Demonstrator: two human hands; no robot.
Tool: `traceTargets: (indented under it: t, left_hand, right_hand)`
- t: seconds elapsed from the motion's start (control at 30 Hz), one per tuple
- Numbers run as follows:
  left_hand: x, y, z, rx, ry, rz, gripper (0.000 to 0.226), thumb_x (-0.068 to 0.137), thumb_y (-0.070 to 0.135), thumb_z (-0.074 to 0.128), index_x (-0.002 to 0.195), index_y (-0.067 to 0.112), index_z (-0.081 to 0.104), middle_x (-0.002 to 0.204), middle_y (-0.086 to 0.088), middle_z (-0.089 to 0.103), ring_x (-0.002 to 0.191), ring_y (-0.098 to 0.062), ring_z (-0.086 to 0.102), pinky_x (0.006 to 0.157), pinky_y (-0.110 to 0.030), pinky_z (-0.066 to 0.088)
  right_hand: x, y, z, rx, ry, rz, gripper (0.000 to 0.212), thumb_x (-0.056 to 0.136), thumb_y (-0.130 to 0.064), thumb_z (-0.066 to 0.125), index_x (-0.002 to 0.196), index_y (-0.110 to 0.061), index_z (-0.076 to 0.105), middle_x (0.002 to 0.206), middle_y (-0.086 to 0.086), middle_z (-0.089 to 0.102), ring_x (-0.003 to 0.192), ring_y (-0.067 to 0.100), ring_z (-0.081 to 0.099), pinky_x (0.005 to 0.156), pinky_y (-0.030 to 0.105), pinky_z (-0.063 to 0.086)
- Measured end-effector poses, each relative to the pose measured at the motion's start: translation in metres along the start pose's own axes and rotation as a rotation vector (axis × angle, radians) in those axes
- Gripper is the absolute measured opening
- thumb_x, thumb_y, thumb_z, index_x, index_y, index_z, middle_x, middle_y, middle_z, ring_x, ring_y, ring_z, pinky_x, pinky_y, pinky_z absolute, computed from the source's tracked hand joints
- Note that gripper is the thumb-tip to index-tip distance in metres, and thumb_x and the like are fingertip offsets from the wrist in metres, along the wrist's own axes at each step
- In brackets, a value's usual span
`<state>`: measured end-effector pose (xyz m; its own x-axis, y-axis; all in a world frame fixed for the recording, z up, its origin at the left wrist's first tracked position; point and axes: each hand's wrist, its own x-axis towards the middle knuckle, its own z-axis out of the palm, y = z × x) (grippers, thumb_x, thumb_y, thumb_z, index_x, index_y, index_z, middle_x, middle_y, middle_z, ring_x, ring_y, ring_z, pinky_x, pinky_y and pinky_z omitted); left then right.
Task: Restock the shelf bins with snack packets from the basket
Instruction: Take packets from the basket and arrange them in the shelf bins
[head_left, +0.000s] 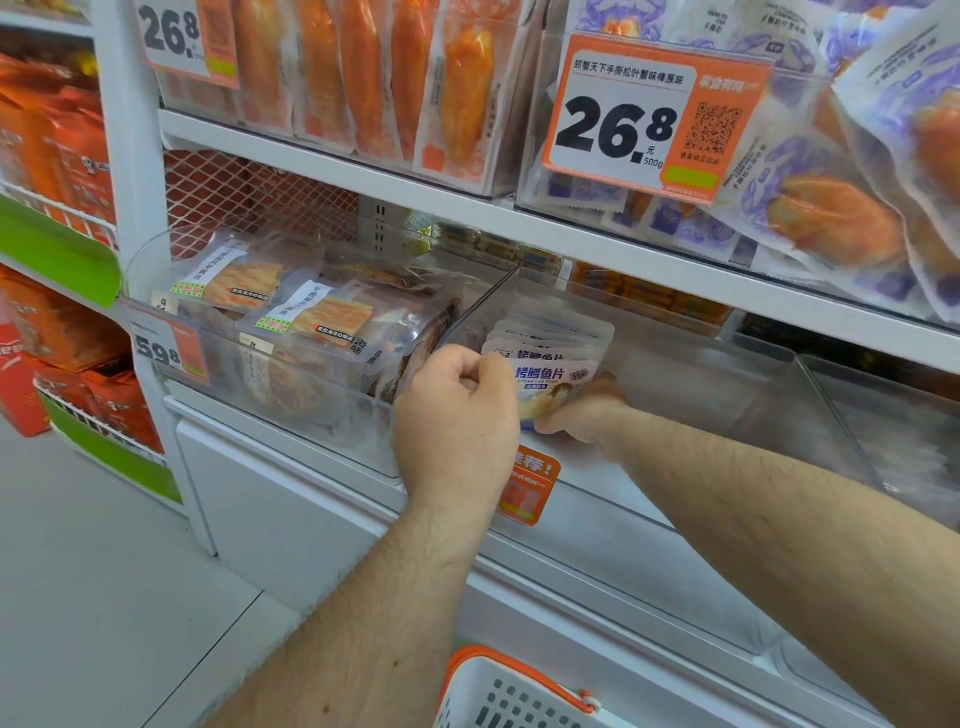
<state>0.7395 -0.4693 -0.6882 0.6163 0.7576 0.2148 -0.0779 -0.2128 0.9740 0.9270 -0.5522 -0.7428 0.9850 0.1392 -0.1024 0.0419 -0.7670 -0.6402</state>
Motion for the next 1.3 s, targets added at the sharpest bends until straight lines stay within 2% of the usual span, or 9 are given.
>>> traceTargets:
  t: [0.2, 0.33, 0.53, 0.63, 0.7, 0.83, 1.03, 1.17, 1.3]
  left_hand:
    - [-0.001, 0.001, 0.000, 0.011, 0.017, 0.015, 0.033, 0.092, 0.026, 0.055, 0.059, 0.020, 0.050, 0.047, 0.021, 0.053, 0.049, 0.004, 0.050, 0.039, -0.011, 0.032]
    - [0.000, 0.000, 0.001, 0.017, 0.022, 0.006, 0.032, 0.090, 0.026, 0.055, 0.058, 0.021, 0.050, 0.046, 0.016, 0.050, 0.048, -0.004, 0.046, 0.047, -0.021, 0.034]
    - [0.000, 0.000, 0.000, 0.014, 0.023, -0.001, 0.032, 0.090, 0.026, 0.055, 0.059, 0.021, 0.051, 0.047, 0.017, 0.052, 0.048, -0.003, 0.047, 0.046, -0.020, 0.034]
    - [0.000, 0.001, 0.000, 0.013, 0.024, 0.001, 0.031, 0.091, 0.026, 0.055, 0.060, 0.021, 0.052, 0.048, 0.019, 0.053, 0.049, 0.000, 0.049, 0.040, -0.013, 0.032]
    - [-0.001, 0.001, 0.000, 0.012, 0.025, 0.001, 0.032, 0.091, 0.027, 0.055, 0.060, 0.022, 0.053, 0.048, 0.020, 0.054, 0.049, 0.001, 0.050, 0.039, -0.012, 0.031]
    - [-0.001, 0.002, -0.001, 0.006, 0.025, -0.003, 0.031, 0.091, 0.028, 0.055, 0.060, 0.023, 0.054, 0.049, 0.019, 0.055, 0.049, 0.001, 0.051, 0.040, -0.012, 0.031]
    - [-0.003, 0.004, -0.002, -0.008, 0.023, 0.002, 0.033, 0.092, 0.025, 0.055, 0.059, 0.022, 0.050, 0.045, 0.021, 0.050, 0.047, 0.003, 0.048, 0.038, -0.010, 0.032]
    - [-0.001, 0.002, -0.001, 0.002, 0.035, 0.013, 0.034, 0.091, 0.025, 0.055, 0.058, 0.020, 0.049, 0.045, 0.015, 0.048, 0.047, -0.003, 0.044, 0.041, -0.014, 0.030]
    - [-0.003, 0.004, -0.001, 0.004, 0.023, 0.014, 0.034, 0.091, 0.024, 0.054, 0.058, 0.021, 0.048, 0.044, 0.016, 0.049, 0.046, -0.002, 0.045, 0.044, -0.019, 0.031]
  right_hand:
    - [0.002, -0.001, -0.001, 0.047, -0.064, 0.018, 0.059, 0.059, -0.015, 0.094, 0.112, -0.017, 0.067, 0.108, 0.005, 0.072, 0.091, 0.021, 0.070, 0.082, 0.037, 0.061]
    - [0.003, -0.005, -0.001, 0.031, -0.069, 0.035, 0.062, 0.061, -0.020, 0.094, 0.115, -0.016, 0.066, 0.110, 0.004, 0.071, 0.094, 0.022, 0.070, 0.085, 0.037, 0.060]
    - [0.003, -0.003, 0.000, 0.027, -0.082, 0.030, 0.059, 0.062, -0.018, 0.093, 0.113, -0.016, 0.065, 0.109, 0.004, 0.070, 0.096, 0.022, 0.069, 0.086, 0.039, 0.060]
    - [0.002, -0.001, -0.002, 0.014, -0.101, 0.031, 0.053, 0.065, -0.018, 0.092, 0.111, -0.017, 0.066, 0.107, 0.003, 0.070, 0.093, 0.020, 0.069, 0.085, 0.037, 0.060]
    - [-0.001, -0.002, -0.003, 0.005, -0.118, 0.033, 0.049, 0.068, -0.017, 0.090, 0.110, -0.017, 0.066, 0.104, 0.003, 0.069, 0.089, 0.019, 0.068, 0.080, 0.033, 0.061]
    - [-0.005, -0.002, -0.008, -0.051, -0.144, 0.049, 0.039, 0.072, -0.015, 0.088, 0.103, -0.016, 0.065, 0.093, 0.001, 0.067, 0.080, 0.015, 0.067, 0.058, 0.022, 0.054]
    - [-0.006, 0.000, -0.007, -0.095, -0.147, 0.059, 0.034, 0.071, -0.015, 0.088, 0.092, -0.015, 0.062, 0.094, 0.005, 0.068, 0.089, 0.021, 0.069, 0.082, 0.034, 0.060]
    - [-0.009, 0.001, -0.008, -0.106, -0.190, 0.060, 0.043, 0.071, -0.010, 0.087, 0.107, -0.013, 0.062, 0.102, 0.007, 0.068, 0.092, 0.022, 0.069, 0.082, 0.037, 0.061]
    - [-0.019, 0.005, -0.017, -0.112, -0.201, 0.069, 0.039, 0.072, -0.006, 0.085, 0.104, -0.010, 0.062, 0.100, 0.010, 0.069, 0.091, 0.023, 0.070, 0.079, 0.033, 0.061]
